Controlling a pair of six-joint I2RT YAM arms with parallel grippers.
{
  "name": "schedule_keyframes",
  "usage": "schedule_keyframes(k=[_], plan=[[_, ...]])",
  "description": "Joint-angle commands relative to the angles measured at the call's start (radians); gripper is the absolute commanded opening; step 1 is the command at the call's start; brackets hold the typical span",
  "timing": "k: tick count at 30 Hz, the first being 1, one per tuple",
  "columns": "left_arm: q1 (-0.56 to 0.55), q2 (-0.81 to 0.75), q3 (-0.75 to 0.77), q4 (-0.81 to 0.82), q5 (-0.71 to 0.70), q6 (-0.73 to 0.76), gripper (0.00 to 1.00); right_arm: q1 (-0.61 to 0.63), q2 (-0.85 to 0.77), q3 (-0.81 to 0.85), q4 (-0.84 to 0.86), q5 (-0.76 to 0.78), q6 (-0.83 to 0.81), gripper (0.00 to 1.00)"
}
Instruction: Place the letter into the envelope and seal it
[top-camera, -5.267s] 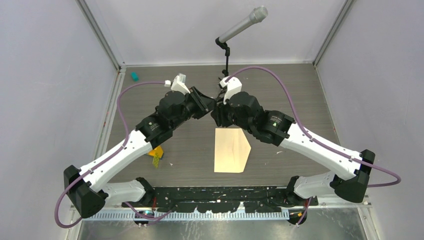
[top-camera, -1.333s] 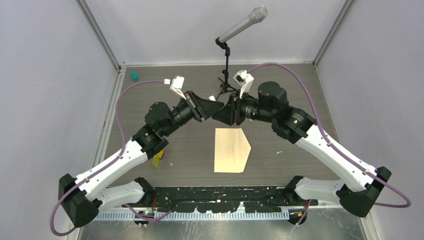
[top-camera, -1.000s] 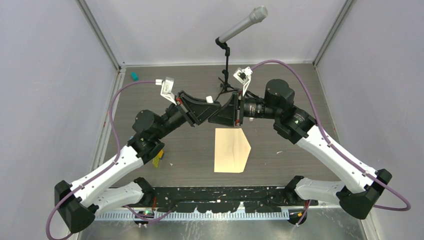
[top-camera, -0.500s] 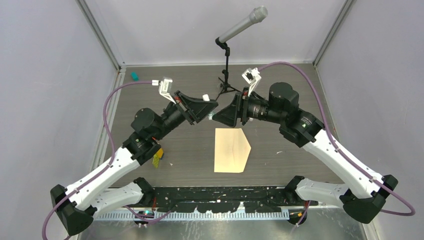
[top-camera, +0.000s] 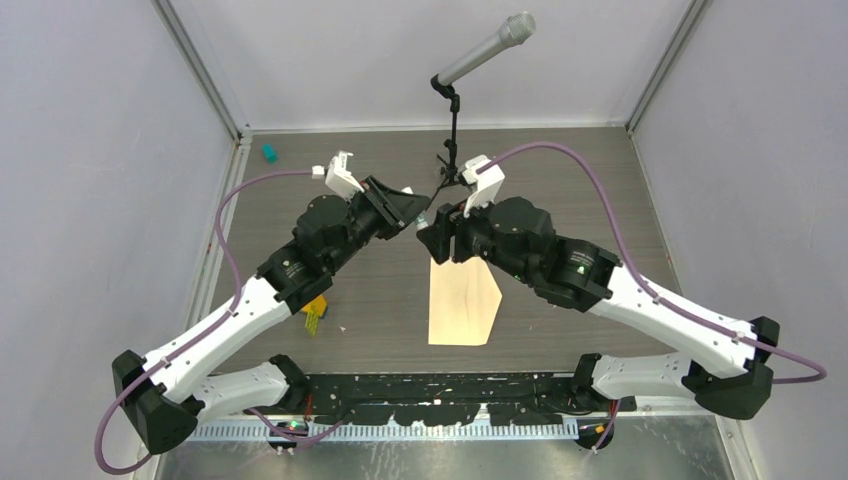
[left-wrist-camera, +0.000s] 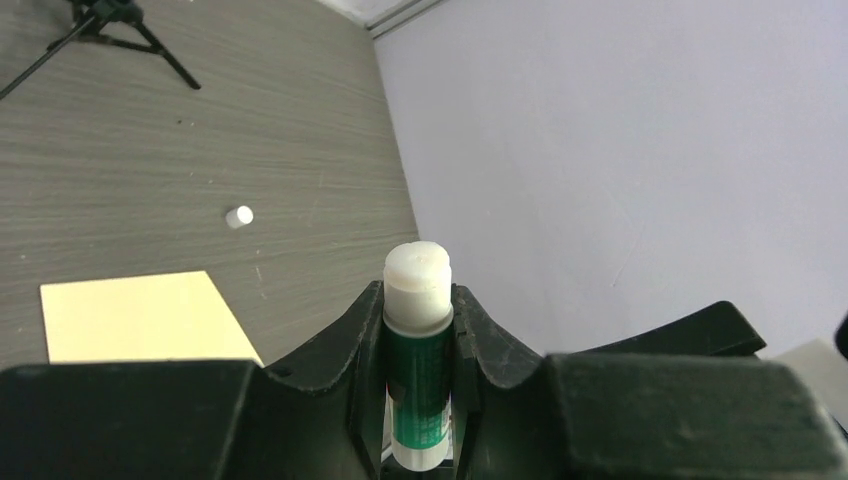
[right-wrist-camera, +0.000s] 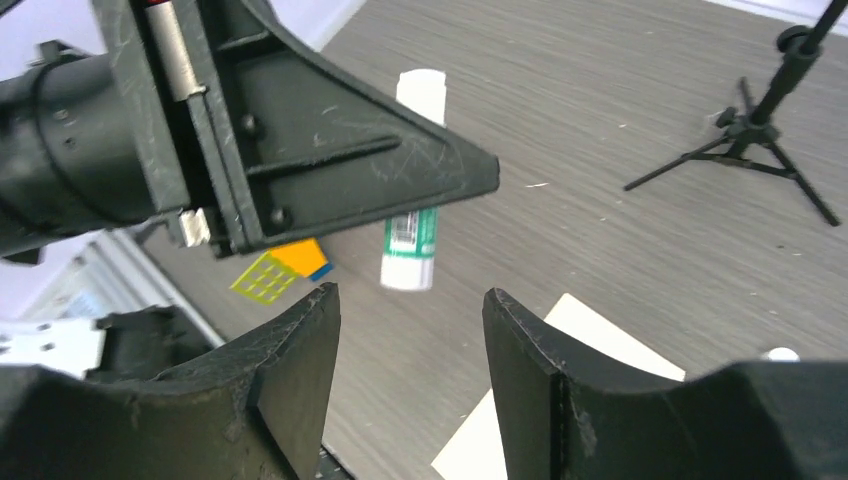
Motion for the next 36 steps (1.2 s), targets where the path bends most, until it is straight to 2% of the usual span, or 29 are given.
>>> schedule_keyframes(k=[1, 9, 21, 29, 30, 34, 36], plan=[[-0.004, 0.003, 0.049, -0.026, -0.047, -0.050, 0.00, 0.035, 0.077, 0.079, -0.012, 0.192, -0.079, 0.59], [-0.004, 0.011, 0.044, -0.047, -0.050, -0.081, 0.00, 0.072, 0.140, 0.105, 0.006, 0.294, -0.120, 0.55], [-0.003, 0.021, 0.041, -0.049, -0.035, -0.102, 0.00, 0.076, 0.195, 0.120, 0.031, 0.317, -0.147, 0.42], [-0.004, 0.012, 0.021, -0.042, -0.015, -0.105, 0.01, 0.076, 0.191, 0.115, 0.027, 0.345, -0.144, 0.05], [-0.002, 0.008, 0.014, -0.037, -0.008, -0.098, 0.06, 0.076, 0.186, 0.114, 0.020, 0.341, -0.140, 0.02], [0.001, -0.018, -0.009, -0.031, 0.011, -0.038, 0.54, 0.075, 0.162, 0.128, -0.065, 0.299, -0.107, 0.01], [0.004, -0.038, -0.007, -0.045, 0.013, 0.031, 0.70, 0.074, 0.143, 0.131, -0.122, 0.271, -0.081, 0.01]])
